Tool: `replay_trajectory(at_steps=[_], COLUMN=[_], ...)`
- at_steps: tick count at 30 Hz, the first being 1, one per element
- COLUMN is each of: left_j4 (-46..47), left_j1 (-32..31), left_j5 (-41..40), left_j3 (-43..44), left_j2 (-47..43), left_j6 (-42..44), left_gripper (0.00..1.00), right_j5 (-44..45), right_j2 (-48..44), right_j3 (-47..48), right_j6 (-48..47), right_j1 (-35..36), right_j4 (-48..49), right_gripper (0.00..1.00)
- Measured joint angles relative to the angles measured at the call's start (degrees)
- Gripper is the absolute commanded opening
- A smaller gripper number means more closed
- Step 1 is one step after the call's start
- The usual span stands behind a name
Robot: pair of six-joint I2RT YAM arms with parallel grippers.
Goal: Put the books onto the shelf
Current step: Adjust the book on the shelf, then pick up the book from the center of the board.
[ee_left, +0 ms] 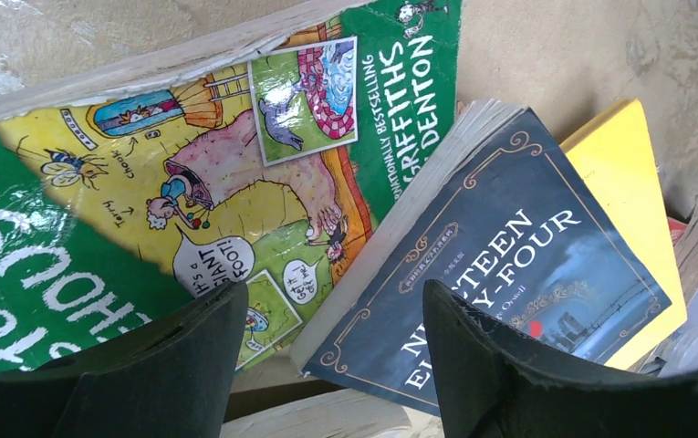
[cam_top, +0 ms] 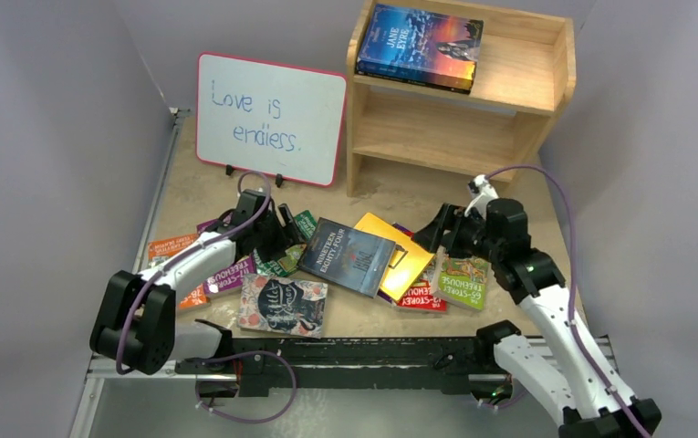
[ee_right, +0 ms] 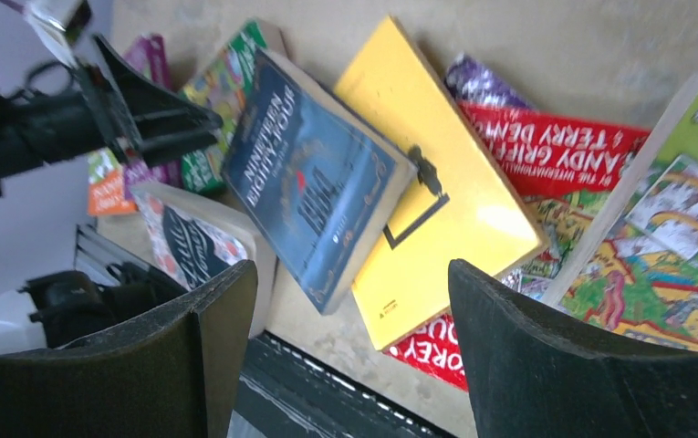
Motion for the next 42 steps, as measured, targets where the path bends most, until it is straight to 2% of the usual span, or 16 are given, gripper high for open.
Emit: replay_trajectory(at_steps=[6,10,14,23,29,36,38,39,42], left_j4=[2.8,4.8,6.5,10.6,14.0,14.2,14.4,14.7,15.6], left_j1=[0.0,0.0,0.0,0.0,-0.5,-0.5,-0.5,-0.5,-0.5], left_j5=[0.6,1.7,2.5,5.3,7.8,7.3,7.1,7.1,7.2], left_j3=[-0.8,-1.1,-1.6,-3.2,-3.5,-3.5,-3.5,-3.5,-3.5], left_j2=[1.5,2.2,2.6,4.2,6.5,6.7,6.7,6.9,7.4], left_j6=[-0.5,-0.7,-0.9,-1.3,-2.5,-3.6,-3.9,-4.0,-4.6], left_gripper=[0.65,0.62,0.55,0.4,0.35,0.34,0.34,0.34,0.37], right_j5=[7.9,12.0,17.0,30.6,31.7,28.3,28.0,27.3,25.8], right_j2=[5.5,13.4,20.9,30.7,32.8,28.9,28.6,28.9,29.0], right_j3=[-5.5,-6.1,-6.1,-1.7,-1.6,-10.7,-12.2,-12.6,-13.5], right_j6=[4.1,7.6,12.9,25.4,29.4,29.7,29.8,29.8,30.1], right_j1=[11.3,17.2,21.4,28.9,29.4,27.9,27.7,27.7,28.3], right_j4=[4.2,9.2,12.3,12.2,15.6,30.2,33.5,34.7,34.9], right_gripper=[0.79,0.8,0.79,0.8,0.8,0.63,0.51,0.4,0.18])
